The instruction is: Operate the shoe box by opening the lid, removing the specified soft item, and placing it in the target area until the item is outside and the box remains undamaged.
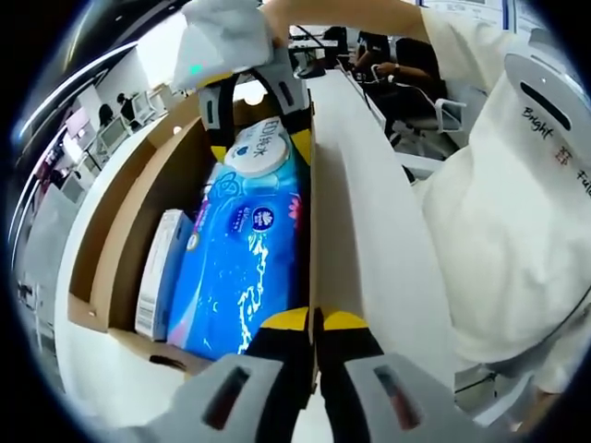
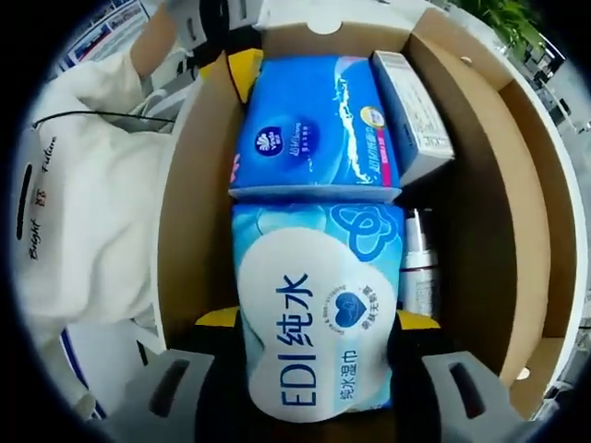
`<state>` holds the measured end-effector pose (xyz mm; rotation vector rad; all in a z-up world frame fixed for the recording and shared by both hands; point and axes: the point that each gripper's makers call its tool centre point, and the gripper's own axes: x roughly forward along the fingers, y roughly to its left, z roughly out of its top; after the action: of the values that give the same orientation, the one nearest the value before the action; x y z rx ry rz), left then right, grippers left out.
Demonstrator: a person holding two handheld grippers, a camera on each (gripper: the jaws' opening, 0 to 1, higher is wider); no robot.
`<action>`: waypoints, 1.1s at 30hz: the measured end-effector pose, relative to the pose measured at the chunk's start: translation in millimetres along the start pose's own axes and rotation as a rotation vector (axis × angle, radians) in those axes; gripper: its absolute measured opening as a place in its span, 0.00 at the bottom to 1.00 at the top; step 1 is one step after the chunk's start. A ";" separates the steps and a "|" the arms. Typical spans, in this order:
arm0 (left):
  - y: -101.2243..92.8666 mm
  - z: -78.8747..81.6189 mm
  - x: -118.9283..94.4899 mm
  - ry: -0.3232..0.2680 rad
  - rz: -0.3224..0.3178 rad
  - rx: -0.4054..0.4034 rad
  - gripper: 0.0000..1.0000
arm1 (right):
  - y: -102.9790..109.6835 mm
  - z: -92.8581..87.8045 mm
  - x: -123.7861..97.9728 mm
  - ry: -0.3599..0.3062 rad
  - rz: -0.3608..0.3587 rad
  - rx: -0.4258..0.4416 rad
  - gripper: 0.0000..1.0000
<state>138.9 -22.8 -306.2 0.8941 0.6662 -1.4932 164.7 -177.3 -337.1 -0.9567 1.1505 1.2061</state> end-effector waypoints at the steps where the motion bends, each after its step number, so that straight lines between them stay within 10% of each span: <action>1: 0.0 0.0 0.0 0.000 0.001 0.001 0.01 | 0.4 -0.3 1.1 0.002 -0.002 -0.001 0.64; 33: -0.9 -1.6 -0.2 0.019 -0.002 0.006 0.01 | -3.2 -3.5 12.7 0.129 -0.032 -0.005 0.65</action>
<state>138.3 -21.2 -307.0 0.9136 0.6770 -1.4903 167.2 -178.7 -350.3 -1.0662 1.2295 1.1351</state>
